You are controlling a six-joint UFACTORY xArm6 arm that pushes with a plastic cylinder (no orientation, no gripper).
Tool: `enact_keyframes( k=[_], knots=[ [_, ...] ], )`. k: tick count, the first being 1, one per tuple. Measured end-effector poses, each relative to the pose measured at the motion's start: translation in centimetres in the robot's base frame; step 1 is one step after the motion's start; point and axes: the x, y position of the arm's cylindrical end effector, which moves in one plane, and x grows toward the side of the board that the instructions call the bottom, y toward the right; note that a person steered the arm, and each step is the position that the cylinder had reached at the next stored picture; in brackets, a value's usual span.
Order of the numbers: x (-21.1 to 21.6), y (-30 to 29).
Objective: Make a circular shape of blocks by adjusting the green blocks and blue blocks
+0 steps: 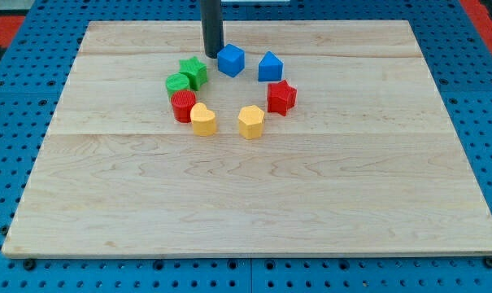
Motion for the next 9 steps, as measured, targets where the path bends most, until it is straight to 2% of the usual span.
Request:
enact_keyframes(
  k=[2,3,5,9],
  knots=[
    [-0.8,1.3],
    [-3.1,2.7],
    [-0.7,7.2],
    [2.2,9.7]
  ],
)
